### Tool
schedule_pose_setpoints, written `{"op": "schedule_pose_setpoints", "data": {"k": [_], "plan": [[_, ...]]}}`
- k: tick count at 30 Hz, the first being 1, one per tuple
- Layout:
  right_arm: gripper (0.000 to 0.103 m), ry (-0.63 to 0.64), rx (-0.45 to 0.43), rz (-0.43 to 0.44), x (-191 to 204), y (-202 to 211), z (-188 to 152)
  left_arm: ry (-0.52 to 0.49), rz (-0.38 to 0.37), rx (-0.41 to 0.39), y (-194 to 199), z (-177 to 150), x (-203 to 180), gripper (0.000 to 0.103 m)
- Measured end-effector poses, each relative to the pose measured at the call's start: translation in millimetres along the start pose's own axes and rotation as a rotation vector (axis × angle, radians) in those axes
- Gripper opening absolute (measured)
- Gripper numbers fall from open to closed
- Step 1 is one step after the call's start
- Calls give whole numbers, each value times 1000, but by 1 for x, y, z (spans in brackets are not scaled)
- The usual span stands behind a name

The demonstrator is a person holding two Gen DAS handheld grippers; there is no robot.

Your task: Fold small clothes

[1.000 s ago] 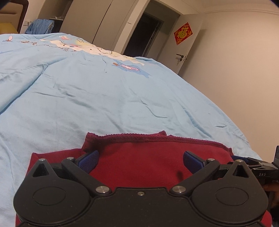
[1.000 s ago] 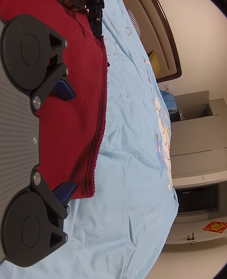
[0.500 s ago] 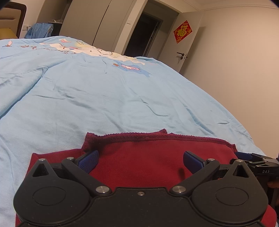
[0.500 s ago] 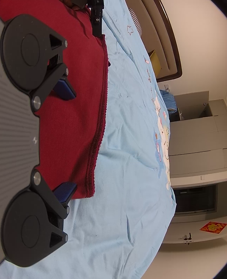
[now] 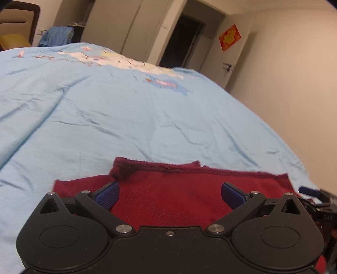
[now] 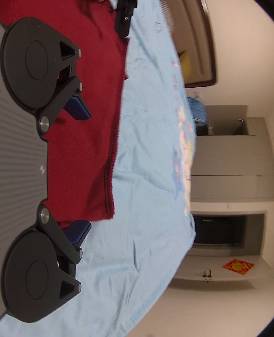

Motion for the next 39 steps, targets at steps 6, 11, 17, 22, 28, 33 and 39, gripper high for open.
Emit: {"op": "schedule_pose_setpoints", "data": {"k": [6,11,17,22,28,33,39], "plan": [[103,-40,-24,38,13,66,-29,7,47,-79,62,-22,-4,102],[103,-9,13,-11,33,89,-59,19,112,-134,111,-56,-6,102],[103,-97,19,-49,34,88,-80,96,217,-181,153,-94,6,102],[103,-109,-1,-107,40,94,-82,181,230,-162,166,-115,17,102],[103,-34,-113,-175,63,106,-67,257,161,-131,163,-118,21,102],[103,42,-144,-148,88,89,-48,346,101,-125,160,-119,24,102],[103,87,-178,-98,122,67,-34,397,84,-127,159,-128,17,102]]}}
Point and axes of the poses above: each gripper's, at about its wrist camera, not at the fingertips, and y roughly against the way its jaws point, x to its left, z to its top, the point moved 1 cm from there along -y, roughly the way its jaws point, and after that the axes turned 10 degrees about y, right-handed, at the moved point
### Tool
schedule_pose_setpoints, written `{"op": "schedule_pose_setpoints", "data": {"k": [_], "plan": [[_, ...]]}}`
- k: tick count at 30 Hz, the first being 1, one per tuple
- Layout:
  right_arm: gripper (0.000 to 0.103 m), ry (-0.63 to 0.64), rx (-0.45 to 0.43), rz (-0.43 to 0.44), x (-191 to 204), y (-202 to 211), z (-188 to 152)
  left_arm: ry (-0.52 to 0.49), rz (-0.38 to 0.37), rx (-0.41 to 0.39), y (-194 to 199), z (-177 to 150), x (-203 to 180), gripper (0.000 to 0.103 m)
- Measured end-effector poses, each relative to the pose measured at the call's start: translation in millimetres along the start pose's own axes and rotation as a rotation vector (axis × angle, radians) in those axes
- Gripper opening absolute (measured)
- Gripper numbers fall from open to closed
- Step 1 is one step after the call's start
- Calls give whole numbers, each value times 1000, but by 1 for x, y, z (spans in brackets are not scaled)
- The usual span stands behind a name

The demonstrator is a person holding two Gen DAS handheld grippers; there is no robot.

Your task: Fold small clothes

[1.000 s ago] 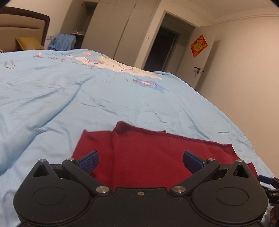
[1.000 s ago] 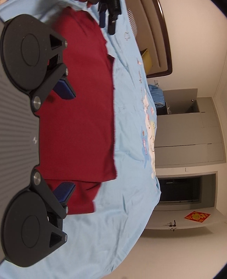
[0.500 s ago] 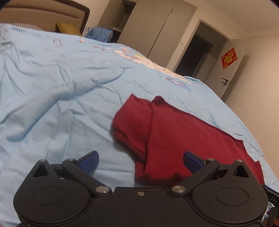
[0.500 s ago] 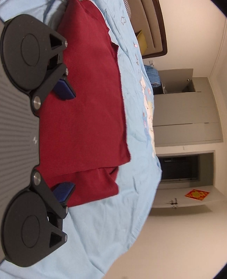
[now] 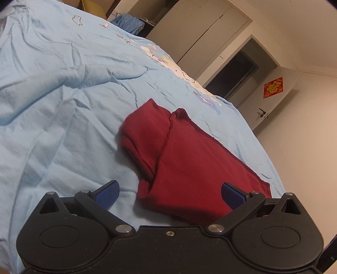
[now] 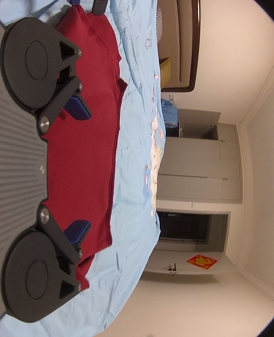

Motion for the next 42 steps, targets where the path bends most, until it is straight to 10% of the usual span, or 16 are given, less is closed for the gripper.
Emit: {"op": "schedule_pose_setpoints", "data": {"k": [23,36,42], "plan": [[103,-41,3,18,11,-20,-42,154,-164,-45,-30,-8,-8,91],[103,-43,-10,15,14,-17,-45,106,-130,-143,-68,-4,-14,92],[103,-43,-11,15,14,-17,-45,91,-85,-161,-71,1,-18,65]]}}
Point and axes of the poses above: each gripper's, at about its wrist camera, not at the fingertips, and y roughly against the way its jaws point, x to its left, z to its top, the point moved 1 cm from there along -y, roughly the way its jaws point, and after that the axes turned 10 degrees about y, right-handed, at the moved point
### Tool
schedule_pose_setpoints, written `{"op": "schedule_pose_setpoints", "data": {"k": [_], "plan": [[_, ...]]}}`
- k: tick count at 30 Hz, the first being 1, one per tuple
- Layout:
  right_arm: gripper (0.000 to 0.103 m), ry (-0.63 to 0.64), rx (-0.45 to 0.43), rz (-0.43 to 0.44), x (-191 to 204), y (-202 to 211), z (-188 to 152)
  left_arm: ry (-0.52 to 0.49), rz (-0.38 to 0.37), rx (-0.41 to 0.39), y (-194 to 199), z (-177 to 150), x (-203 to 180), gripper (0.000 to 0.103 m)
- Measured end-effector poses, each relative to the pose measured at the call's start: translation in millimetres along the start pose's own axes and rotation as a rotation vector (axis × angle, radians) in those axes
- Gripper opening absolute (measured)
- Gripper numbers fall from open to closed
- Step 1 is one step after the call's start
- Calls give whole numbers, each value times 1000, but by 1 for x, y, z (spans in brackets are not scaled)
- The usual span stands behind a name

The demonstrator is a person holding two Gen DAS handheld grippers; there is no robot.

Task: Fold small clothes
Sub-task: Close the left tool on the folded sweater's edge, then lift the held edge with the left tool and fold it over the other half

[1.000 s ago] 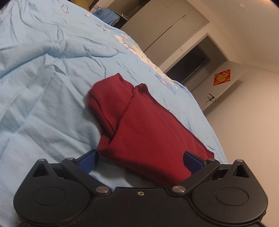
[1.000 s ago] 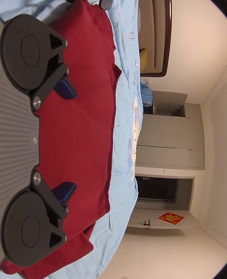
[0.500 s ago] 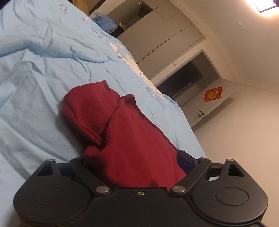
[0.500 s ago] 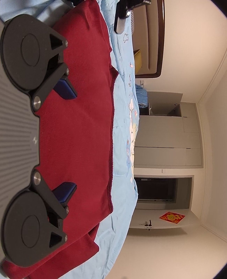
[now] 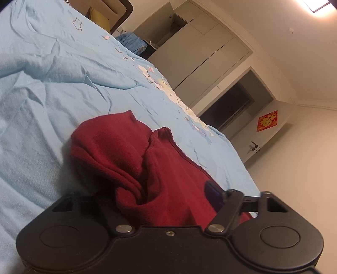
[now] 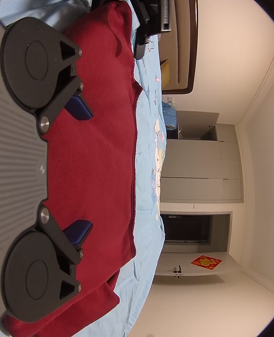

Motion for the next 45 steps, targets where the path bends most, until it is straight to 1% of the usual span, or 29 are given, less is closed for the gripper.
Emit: {"op": "schedule_pose_setpoints", "data": {"k": [1,2,6,7,8,10,11,12,14,18,21,26,29,31,35,38,40,45], "plan": [[103,0,-1,-1,0,0,0,-1,9,-2,0,0,1,55],[103,0,-1,-1,1,1,0,4,19,-3,0,2,2,50],[103,-1,0,0,0,0,0,25,34,2,-2,5,3,46],[103,-2,0,1,0,1,0,18,37,-1,-2,5,1,40],[103,-5,0,2,0,1,0,5,41,-3,-2,6,-1,32],[103,-18,-5,-7,-1,7,3,-26,41,-4,-1,8,-7,27],[103,-23,-21,-35,-3,13,4,-41,35,-7,1,9,-11,25],[103,-22,-39,-67,-4,20,6,-59,29,-8,2,11,-15,24],[103,-15,-61,-103,-7,32,9,-115,23,-8,4,13,-26,22],[103,-24,-67,-167,-19,53,14,-263,-1,-5,4,13,-60,21],[103,-70,-62,-231,-34,71,14,-386,-36,14,3,9,-91,20],[103,-138,-62,-362,-63,99,12,-580,-125,71,0,-10,-143,18],[103,-177,-62,-444,-84,115,8,-672,-186,133,-5,-31,-168,18],[103,-205,-57,-494,-96,124,4,-723,-220,188,-10,-51,-182,17],[103,-241,-34,-564,-114,136,-6,-814,-245,275,-22,-93,-195,16],[103,-252,-11,-588,-122,140,-13,-858,-239,326,-29,-119,-197,16],[103,-256,-3,-595,-124,141,-15,-891,-235,345,-30,-133,-196,16],[103,-267,10,-581,-128,140,-18,-957,-219,356,-30,-147,-189,18]]}}
Point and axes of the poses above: each gripper's, at about its wrist camera, not at the fingertips, and y roughly against the way its jaws point, x to its left, z to its top, the point moved 1 cm from there along -y, roughly the way its jaws point, and after that the axes turned 10 degrees about y, right-handed, at the moved point
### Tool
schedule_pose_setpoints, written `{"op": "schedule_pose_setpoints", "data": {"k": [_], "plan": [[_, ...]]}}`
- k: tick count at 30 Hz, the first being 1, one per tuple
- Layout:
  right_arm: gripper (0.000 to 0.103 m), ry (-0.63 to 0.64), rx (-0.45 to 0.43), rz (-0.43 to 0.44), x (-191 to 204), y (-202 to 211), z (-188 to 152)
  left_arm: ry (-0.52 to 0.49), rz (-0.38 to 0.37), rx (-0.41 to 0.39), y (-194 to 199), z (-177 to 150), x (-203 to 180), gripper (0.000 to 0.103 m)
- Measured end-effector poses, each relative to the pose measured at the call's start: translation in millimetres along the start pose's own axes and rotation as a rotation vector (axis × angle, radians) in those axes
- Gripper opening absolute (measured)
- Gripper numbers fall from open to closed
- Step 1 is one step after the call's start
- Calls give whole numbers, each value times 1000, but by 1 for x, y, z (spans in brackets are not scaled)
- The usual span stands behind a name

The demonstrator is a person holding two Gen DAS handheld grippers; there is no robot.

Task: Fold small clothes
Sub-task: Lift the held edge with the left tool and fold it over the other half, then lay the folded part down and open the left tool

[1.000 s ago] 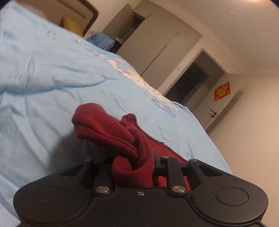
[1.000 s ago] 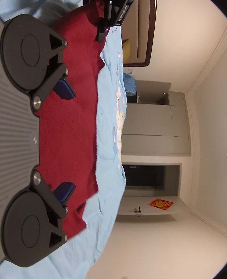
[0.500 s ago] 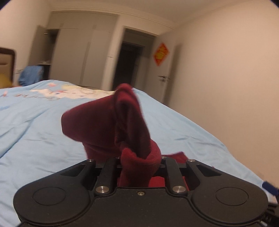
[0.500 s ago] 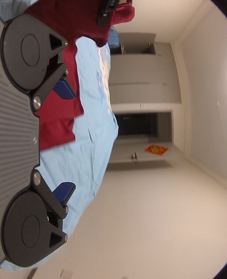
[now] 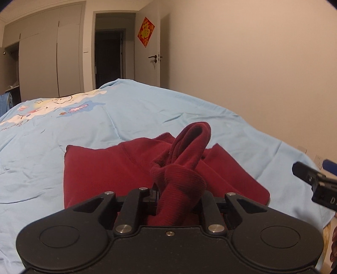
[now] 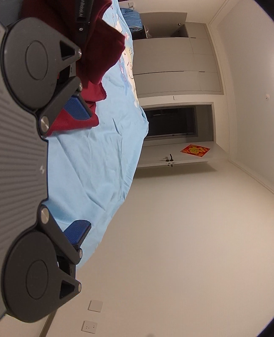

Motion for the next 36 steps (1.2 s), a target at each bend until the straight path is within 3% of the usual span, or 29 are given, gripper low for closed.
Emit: {"op": "schedule_pose_setpoints", "data": {"k": [10,14,21,29,32,36], "plan": [[103,-28,59,65,-2,-9,-2,-23,-80,-8,19,-3,2,60],[103,-47,92,166,-4,-16,1,-51,-91,-19,34,-10,0,67],[103,-112,130,471,-2,-29,16,-72,-61,-68,58,-20,-1,67],[103,-100,217,772,32,-74,45,-92,-90,-44,55,-26,-1,35],[103,-119,236,841,44,-96,53,-101,-89,-36,54,-29,-3,29],[99,-92,289,853,62,-128,53,-107,-87,-30,51,-32,-3,25]]}}
Point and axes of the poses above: each gripper's, at about its wrist camera, not at the fingertips, and y roughly against the way its jaws point, x to its left, z to its top, the point moved 1 cm from there along -y, roughly the way its jaws point, and after that the axes turned 10 degrees about y, right-handed, at the moved point
